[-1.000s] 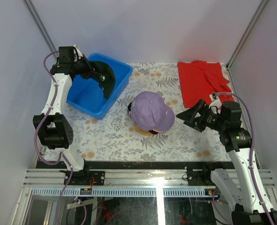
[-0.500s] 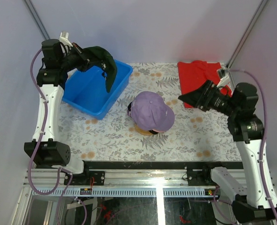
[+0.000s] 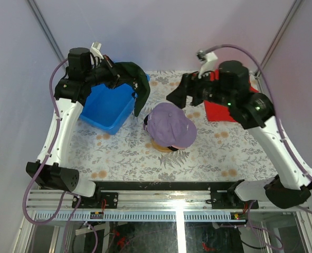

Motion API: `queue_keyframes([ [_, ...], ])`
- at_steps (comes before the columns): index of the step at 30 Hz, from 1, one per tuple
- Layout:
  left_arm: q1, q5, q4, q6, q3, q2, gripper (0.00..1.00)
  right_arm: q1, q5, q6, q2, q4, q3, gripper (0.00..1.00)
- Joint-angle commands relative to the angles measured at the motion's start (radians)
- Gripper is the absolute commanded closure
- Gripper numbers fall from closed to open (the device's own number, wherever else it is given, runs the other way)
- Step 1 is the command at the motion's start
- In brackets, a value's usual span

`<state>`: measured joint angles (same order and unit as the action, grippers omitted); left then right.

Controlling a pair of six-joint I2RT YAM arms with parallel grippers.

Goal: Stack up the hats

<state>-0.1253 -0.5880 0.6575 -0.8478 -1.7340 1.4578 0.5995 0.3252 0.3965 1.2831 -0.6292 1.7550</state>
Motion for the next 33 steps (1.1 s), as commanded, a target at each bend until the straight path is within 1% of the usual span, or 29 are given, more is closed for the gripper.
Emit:
queue_keyframes([
  [1,-0.013,0.022,0.001,-0.025,-0.001,-0.026,1.00,0.138,-0.294,-0.106,0.061,-0.041,0.104,0.14],
  [4,-0.015,0.022,0.004,-0.024,-0.005,-0.024,1.00,0.227,-0.382,-0.127,0.111,-0.039,0.149,0.14],
  [7,-0.016,0.022,0.011,-0.021,-0.010,-0.020,1.00,0.261,-0.419,-0.115,0.124,0.001,0.138,0.14],
  [13,-0.016,0.016,0.013,-0.019,-0.013,-0.009,1.00,0.272,-0.462,-0.082,0.124,0.083,0.102,0.14],
  [17,-0.016,0.016,0.013,-0.015,-0.019,-0.001,1.00,0.275,-0.457,-0.050,0.148,0.114,0.120,0.14],
  [22,-0.016,0.009,0.007,-0.017,-0.016,0.002,1.00,0.303,-0.473,-0.038,0.191,0.132,0.153,0.14],
  [30,-0.016,-0.003,0.001,-0.021,-0.018,-0.002,1.00,0.312,-0.475,-0.023,0.268,0.162,0.194,0.14],
  [33,-0.016,-0.013,-0.006,-0.030,-0.016,-0.006,1.00,0.312,-0.495,-0.024,0.277,0.188,0.181,0.14],
])
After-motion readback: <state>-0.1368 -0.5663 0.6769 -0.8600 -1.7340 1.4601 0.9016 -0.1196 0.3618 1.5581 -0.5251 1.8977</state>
